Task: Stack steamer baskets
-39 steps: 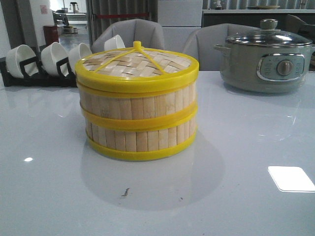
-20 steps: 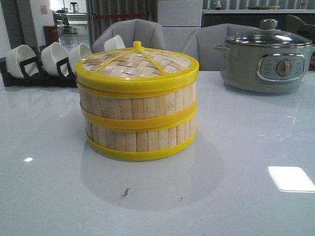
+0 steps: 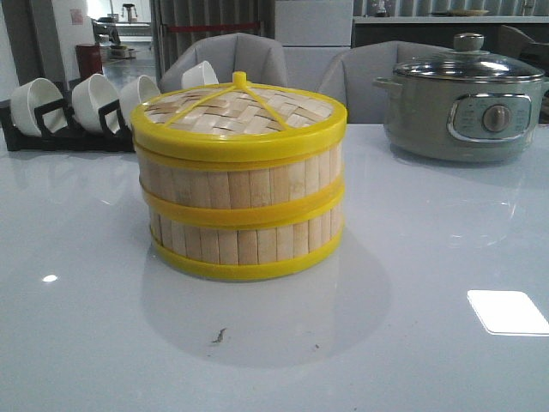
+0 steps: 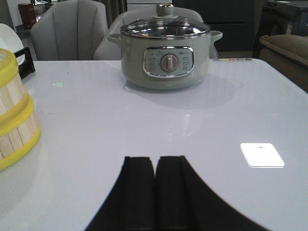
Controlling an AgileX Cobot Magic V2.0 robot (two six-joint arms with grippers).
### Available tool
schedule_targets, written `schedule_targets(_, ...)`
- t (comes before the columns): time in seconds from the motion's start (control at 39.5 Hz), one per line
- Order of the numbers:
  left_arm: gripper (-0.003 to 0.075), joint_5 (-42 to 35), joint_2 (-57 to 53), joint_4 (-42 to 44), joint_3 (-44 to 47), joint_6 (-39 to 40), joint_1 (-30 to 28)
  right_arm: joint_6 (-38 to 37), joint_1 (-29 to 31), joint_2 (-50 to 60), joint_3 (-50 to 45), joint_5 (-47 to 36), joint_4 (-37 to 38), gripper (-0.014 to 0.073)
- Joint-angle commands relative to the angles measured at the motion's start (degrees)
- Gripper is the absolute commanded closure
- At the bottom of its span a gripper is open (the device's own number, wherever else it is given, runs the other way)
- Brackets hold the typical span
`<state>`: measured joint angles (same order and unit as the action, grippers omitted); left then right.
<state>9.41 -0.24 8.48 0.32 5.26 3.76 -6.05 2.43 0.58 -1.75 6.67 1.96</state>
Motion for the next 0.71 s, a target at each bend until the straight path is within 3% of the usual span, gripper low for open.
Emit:
schedule_targets(0.0, 0.0633, -4.8, -0.7, 0.1, 0.1, 0.1, 0.0, 0.1, 0.4, 1.2, 0.8, -6.7, -1.4, 0.0538)
schedule_targets(0.2, 0.0633, -4.8, -0.7, 0.1, 0.1, 0.1, 0.0, 6.9, 0.4, 1.2, 0.8, -6.7, -9.1, 0.0538)
schedule_targets(0.68, 0.0633, -4.8, -0.7, 0.1, 0.1, 0.1, 0.0, 8.1, 0.4, 1.2, 0.8, -7.1, -9.3, 0.0538)
